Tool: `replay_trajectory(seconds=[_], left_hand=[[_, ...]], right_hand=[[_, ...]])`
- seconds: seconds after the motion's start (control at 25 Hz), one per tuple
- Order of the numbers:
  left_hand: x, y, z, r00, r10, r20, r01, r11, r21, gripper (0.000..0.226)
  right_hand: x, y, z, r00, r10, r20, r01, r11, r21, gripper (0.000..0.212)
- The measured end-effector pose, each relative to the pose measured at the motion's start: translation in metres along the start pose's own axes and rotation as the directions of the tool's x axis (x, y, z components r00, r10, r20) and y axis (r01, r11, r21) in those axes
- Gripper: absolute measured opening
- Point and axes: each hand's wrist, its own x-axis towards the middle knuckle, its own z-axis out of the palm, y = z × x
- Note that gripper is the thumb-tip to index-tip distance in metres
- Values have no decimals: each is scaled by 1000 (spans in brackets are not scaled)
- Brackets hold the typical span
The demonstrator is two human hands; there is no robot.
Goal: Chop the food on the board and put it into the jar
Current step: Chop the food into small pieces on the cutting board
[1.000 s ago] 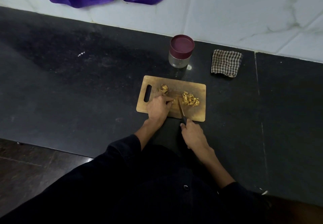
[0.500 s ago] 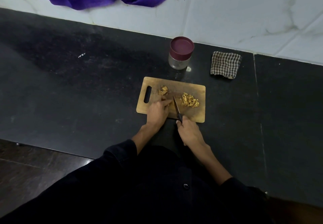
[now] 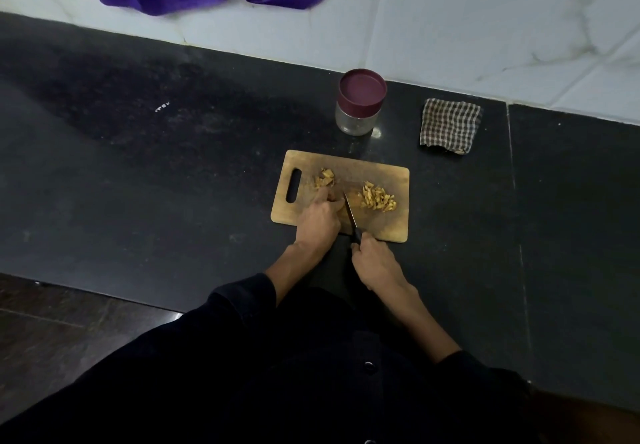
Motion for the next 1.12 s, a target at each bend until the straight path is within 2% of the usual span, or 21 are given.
replay_trajectory(seconds=[0.12, 0.32, 0.6, 0.8, 1.0, 1.12], left_hand=[[2, -1, -1, 1000, -13, -1, 13, 1000, 7, 34], [0, 0, -1, 1000, -25, -18, 25, 1000, -19, 37], [3, -10, -9, 996, -52, -72, 36, 977, -210, 32], [1, -11, -6, 992, -55, -110, 30, 976, -215, 30], [0, -12, -6, 992, -26, -123, 2, 982, -189, 29], [0, -13, -5, 991, -7, -132, -17, 984, -177, 30]], right_hand=[[-6, 3, 4, 1000, -1, -1, 1, 1000, -28, 29], [-8, 9, 0, 997, 21, -72, -17, 998, 54, 30], [-11, 2, 0, 999, -19, -30, 21, 998, 65, 28], [-11, 0, 2, 999, -42, -20, 42, 999, -9, 29], [-6, 13, -10, 994, 7, -106, -4, 999, 32, 27], [-7, 10, -10, 994, -21, -107, 25, 999, 36, 24]])
